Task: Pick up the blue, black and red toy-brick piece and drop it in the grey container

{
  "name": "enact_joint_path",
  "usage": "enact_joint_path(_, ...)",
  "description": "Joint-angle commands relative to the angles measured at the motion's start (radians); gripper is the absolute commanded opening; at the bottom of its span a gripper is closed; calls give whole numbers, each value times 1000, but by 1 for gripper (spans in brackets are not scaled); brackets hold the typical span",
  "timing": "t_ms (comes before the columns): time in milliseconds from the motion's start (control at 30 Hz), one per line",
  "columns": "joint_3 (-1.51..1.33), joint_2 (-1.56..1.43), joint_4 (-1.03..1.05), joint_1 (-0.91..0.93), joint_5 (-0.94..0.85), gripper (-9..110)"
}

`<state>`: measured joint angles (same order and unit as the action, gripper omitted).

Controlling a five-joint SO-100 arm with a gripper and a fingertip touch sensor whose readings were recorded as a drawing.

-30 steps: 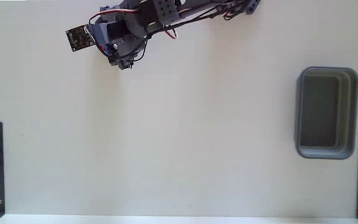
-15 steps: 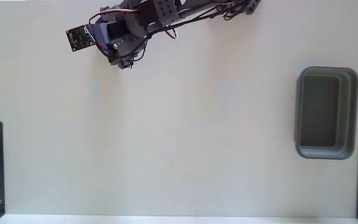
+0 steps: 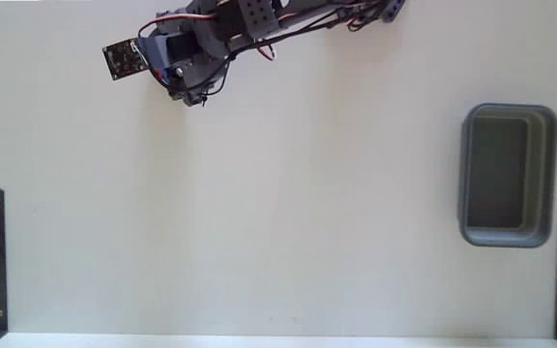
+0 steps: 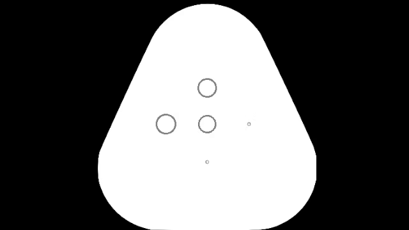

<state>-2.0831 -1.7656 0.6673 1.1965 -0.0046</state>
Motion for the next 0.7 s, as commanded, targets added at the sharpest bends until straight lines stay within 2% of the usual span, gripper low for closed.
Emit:
enact_joint_path(0,-1,-20,-16,13,5,80)
enact_joint_path(667,-1,-20,-16,13,5,74)
